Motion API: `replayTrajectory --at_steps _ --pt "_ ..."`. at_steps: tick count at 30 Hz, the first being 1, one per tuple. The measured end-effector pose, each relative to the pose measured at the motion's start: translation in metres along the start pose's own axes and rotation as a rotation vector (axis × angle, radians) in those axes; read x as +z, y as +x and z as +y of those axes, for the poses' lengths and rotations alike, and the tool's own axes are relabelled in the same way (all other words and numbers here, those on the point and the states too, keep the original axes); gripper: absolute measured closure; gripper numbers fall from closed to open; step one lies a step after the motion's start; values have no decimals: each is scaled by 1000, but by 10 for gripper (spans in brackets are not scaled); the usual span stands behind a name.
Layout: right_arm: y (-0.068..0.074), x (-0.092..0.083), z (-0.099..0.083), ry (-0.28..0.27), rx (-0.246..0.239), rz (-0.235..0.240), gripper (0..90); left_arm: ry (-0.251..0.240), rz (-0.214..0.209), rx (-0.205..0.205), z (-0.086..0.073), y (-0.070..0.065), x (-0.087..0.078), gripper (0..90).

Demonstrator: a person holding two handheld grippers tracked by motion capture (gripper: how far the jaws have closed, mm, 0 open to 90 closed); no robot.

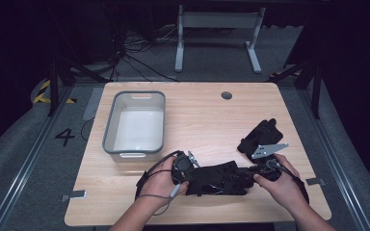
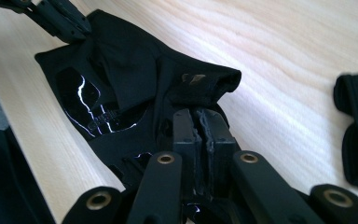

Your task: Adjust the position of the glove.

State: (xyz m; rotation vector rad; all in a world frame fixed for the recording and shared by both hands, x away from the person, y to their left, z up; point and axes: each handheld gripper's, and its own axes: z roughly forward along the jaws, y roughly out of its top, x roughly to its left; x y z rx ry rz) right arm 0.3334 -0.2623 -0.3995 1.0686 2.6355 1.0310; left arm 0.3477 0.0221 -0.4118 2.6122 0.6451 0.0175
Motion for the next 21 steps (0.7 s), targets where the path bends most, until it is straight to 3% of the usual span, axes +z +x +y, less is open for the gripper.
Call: replayTrajectory --at_steps 6,14,17,21 --pt "-1 10 -13 25 33 1 853 49 -6 23 4 -1 14 849" --pt "-2 14 -19 54 52 -9 837 57 -12 31 5 -1 18 840" --pt "-2 14 -21 72 60 -14 772 40 -9 26 4 -1 16 768" --pt "-4 5 -21 40 62 -34 727 -3 -3 19 2 0 9 650"
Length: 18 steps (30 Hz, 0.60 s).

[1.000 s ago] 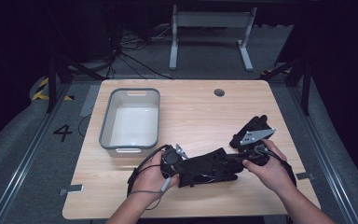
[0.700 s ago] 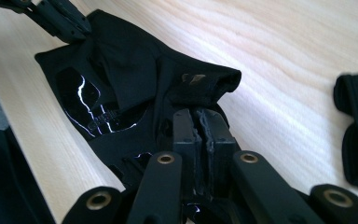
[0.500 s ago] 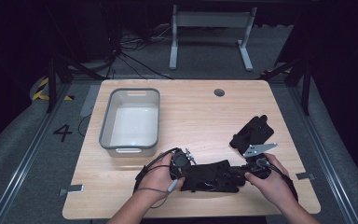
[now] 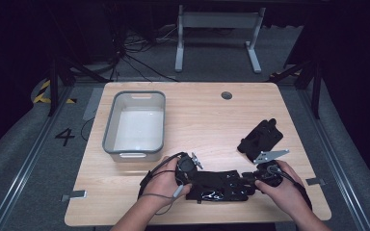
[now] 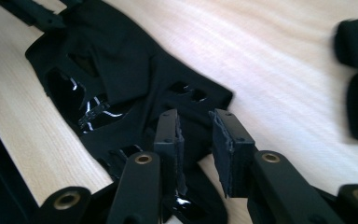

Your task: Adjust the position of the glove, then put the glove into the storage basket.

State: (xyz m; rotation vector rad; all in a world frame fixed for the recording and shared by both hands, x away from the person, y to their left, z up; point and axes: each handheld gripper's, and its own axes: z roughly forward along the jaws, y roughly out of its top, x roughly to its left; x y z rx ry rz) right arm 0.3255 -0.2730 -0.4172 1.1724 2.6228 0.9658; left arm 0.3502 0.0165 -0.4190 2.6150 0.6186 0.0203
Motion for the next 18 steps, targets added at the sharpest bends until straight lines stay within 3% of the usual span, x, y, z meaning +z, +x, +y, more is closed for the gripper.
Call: replayTrajectory --at_steps 5,12,18 --pt "-6 -12 1 -23 -12 -29 756 -44 -20 -20 1 0 -6 635" --pt "-15 -21 -1 -33 -20 -62 762 -122 -27 -98 -1 1 -21 619" --pt "-21 -29 -2 -52 -9 -72 755 -158 -22 -113 -1 3 -30 595"
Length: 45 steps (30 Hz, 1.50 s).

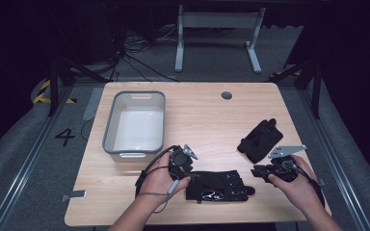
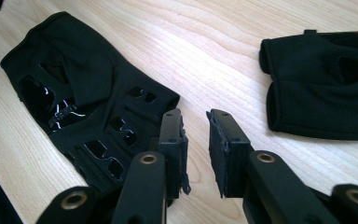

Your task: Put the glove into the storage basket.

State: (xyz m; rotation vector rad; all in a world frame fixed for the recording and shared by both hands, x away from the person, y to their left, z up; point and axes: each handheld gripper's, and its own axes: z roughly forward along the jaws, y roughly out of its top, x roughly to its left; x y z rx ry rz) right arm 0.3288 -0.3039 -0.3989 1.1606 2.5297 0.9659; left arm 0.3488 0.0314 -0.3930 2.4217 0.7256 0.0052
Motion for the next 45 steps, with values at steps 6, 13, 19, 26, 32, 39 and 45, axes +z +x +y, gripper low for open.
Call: replayTrajectory --at_steps 6,13,19,26,32,39,45 --pt "-4 -3 -1 -10 2 -1 746 -21 0 -3 1 0 -5 588" --pt "-9 -8 -1 -19 -2 9 742 -14 -3 -13 0 3 -8 589" --pt "-22 -16 12 -57 4 2 743 -3 11 -8 0 5 -11 600" --pt "-56 -16 42 -102 31 -72 738 6 51 20 -1 5 -12 606" --pt "-87 -3 58 -47 61 -122 734 -16 53 53 -5 7 -17 545" --pt "-112 12 73 -27 82 -165 686 12 93 1 -12 11 -22 556" --pt "-127 28 81 17 89 -180 661 25 95 -25 -20 13 -25 579"
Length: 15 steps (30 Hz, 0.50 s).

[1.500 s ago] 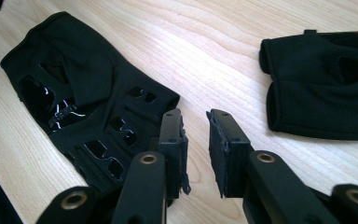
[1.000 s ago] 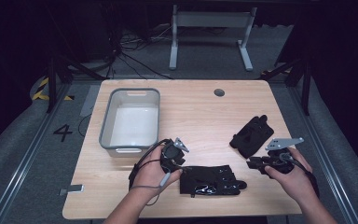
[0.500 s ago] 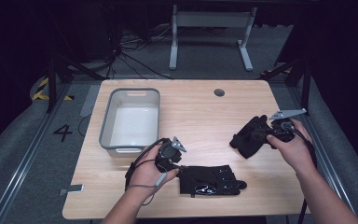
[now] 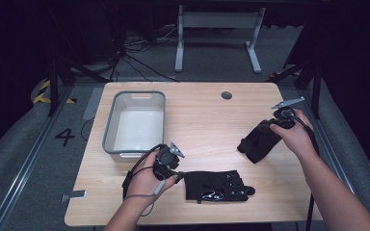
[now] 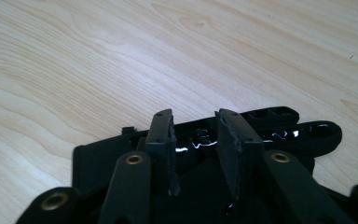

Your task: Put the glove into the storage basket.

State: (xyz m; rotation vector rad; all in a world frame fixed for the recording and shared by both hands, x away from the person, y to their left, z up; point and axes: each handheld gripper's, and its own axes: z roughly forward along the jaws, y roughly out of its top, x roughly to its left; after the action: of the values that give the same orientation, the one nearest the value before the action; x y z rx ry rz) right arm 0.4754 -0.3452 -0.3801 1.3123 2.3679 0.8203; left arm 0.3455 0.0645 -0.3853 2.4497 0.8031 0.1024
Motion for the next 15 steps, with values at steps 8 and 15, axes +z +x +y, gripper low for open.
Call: replayTrajectory --at_steps 8,15 --pt "-9 28 -3 78 1 -13 591 11 -3 -13 -4 1 2 567" --pt "-10 41 -5 101 0 -28 568 14 -13 -11 -2 0 5 563"
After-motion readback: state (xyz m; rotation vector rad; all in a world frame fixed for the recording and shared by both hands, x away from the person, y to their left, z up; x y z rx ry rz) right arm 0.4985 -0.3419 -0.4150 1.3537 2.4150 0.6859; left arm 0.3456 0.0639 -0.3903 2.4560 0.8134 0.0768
